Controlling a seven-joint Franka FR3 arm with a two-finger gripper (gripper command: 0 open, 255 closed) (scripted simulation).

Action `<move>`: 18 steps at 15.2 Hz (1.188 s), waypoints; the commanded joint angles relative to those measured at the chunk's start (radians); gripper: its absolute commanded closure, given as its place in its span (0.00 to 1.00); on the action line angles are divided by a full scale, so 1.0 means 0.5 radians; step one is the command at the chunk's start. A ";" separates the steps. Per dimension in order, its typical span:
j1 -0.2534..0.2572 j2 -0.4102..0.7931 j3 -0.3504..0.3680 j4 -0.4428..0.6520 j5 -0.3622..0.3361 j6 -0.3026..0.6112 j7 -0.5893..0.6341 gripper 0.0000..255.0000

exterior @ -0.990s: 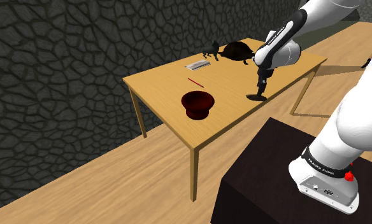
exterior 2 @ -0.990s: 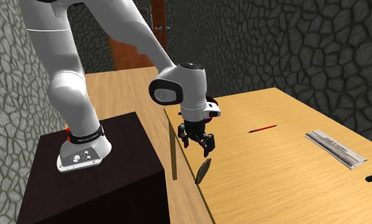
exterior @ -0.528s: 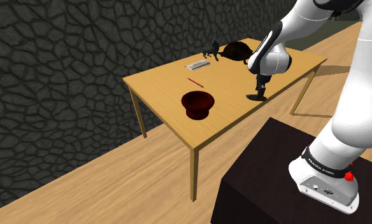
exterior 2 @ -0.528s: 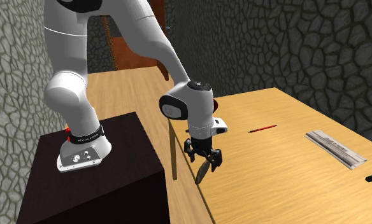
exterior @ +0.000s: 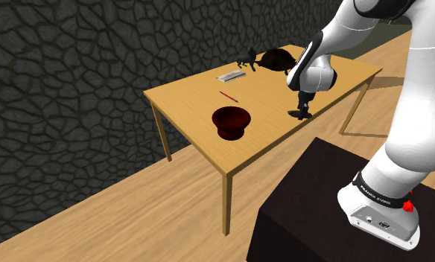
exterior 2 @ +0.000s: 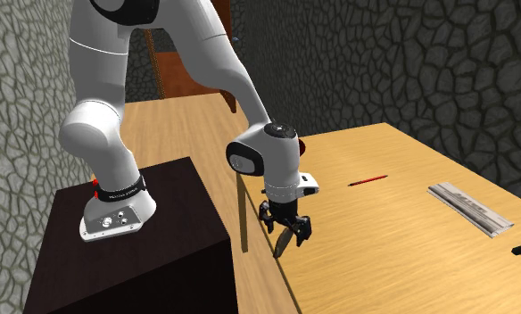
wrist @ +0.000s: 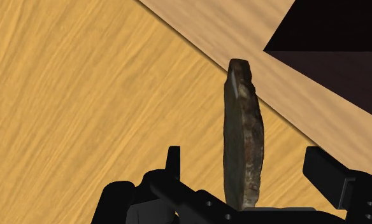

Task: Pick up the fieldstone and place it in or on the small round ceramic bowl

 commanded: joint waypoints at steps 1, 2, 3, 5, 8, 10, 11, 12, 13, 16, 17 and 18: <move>-0.001 0.001 0.001 0.001 0.001 0.001 -0.001 0.00; -0.001 0.001 0.001 0.001 0.001 0.001 -0.001 0.00; -0.001 0.001 0.001 0.001 0.001 0.000 0.000 0.00; -0.001 0.001 0.001 0.001 0.001 0.000 0.000 1.00; -0.001 0.001 0.001 0.001 0.001 0.000 0.000 1.00; -0.001 0.001 0.001 0.001 0.001 0.000 0.000 1.00; -0.001 0.001 0.001 0.001 0.001 0.000 0.000 1.00; -0.001 0.001 0.001 0.001 0.001 0.000 0.000 1.00; -0.001 0.001 0.001 0.001 0.001 0.001 -0.001 1.00; 0.069 -0.083 -0.087 -0.017 -0.090 -0.064 0.065 1.00; 0.091 -0.111 -0.116 -0.022 -0.123 -0.085 0.089 1.00; 0.113 -0.139 -0.144 -0.026 -0.156 -0.107 0.112 1.00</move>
